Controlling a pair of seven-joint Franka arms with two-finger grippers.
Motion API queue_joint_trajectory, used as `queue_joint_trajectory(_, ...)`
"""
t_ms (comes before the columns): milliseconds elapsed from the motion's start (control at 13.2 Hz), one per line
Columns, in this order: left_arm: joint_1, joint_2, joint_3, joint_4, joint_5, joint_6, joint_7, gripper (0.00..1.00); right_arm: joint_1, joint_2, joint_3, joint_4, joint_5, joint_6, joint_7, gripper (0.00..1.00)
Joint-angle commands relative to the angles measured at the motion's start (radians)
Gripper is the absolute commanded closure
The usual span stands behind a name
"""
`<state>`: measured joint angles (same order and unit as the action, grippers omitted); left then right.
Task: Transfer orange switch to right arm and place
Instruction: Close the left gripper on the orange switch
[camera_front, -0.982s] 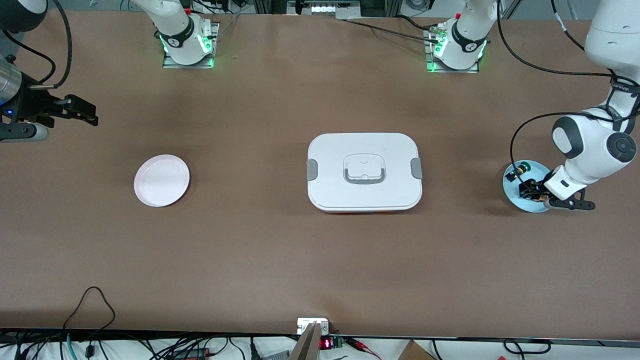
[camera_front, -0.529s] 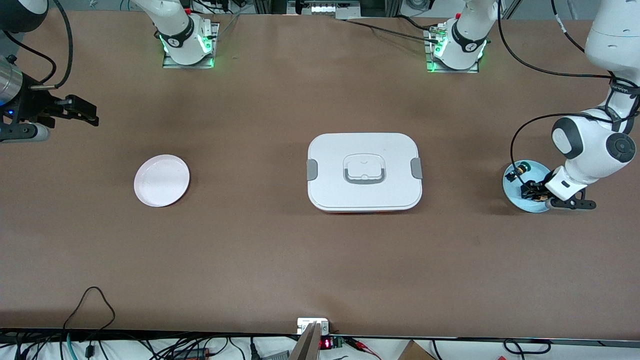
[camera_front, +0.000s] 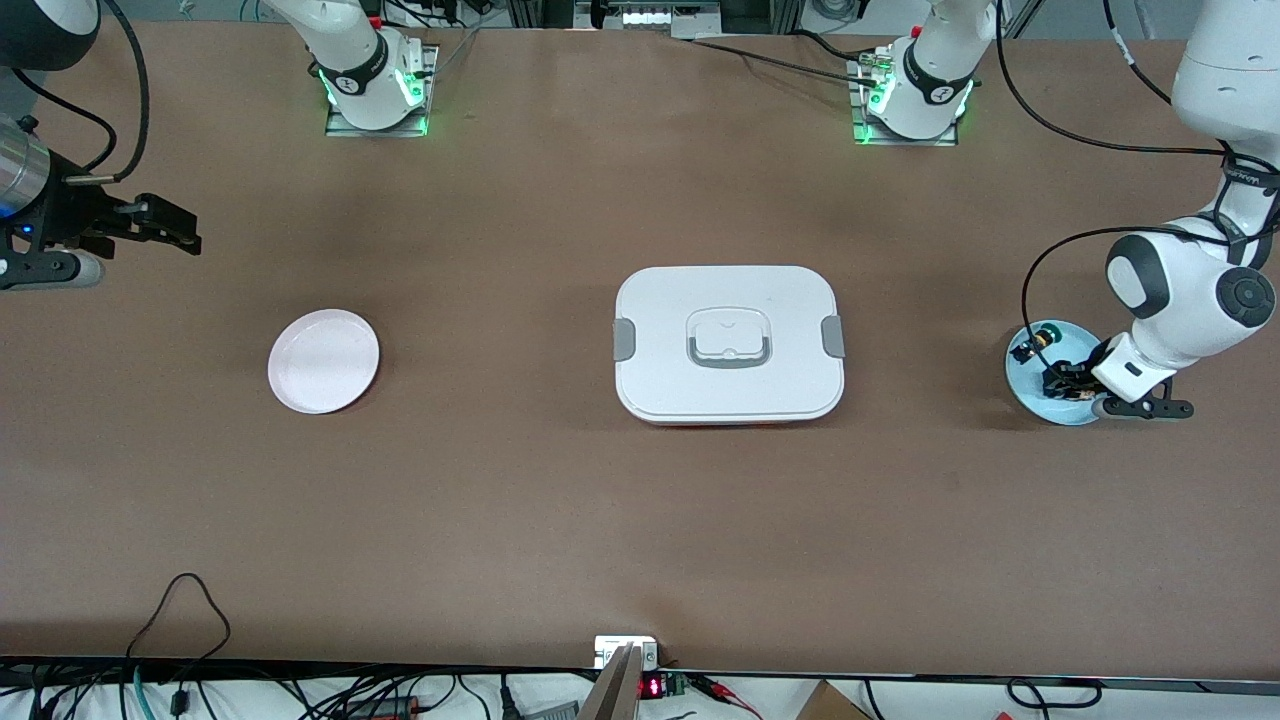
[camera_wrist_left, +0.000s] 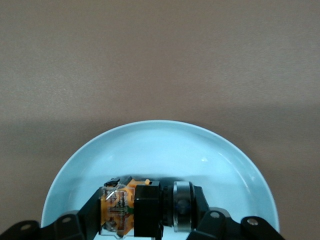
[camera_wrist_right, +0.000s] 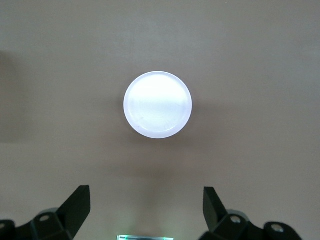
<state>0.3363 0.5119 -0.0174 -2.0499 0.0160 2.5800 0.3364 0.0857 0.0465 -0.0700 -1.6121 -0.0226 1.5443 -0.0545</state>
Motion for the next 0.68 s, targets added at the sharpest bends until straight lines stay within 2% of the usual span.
queue_joint_trajectory(0, 0.003, -0.072, -0.029, 0.063, -0.034, -0.191, -0.017, 0.67, 0.003, 0.007, -0.002, 0.024, 0.020, -0.004, -0.008, 0.00)
queue_joint_trajectory(302, -0.008, -0.107, -0.061, 0.215, -0.053, -0.485, -0.092, 0.72, 0.006, 0.007, -0.001, 0.024, 0.024, -0.007, -0.010, 0.00)
queue_joint_trajectory(453, -0.007, -0.122, -0.107, 0.288, -0.051, -0.596, -0.082, 0.74, 0.002, 0.010, -0.001, 0.024, 0.035, -0.007, -0.010, 0.00)
queue_joint_trajectory(604, -0.002, -0.135, -0.179, 0.353, -0.051, -0.679, -0.063, 0.76, -0.003, 0.009, -0.004, 0.024, 0.087, -0.015, -0.010, 0.00)
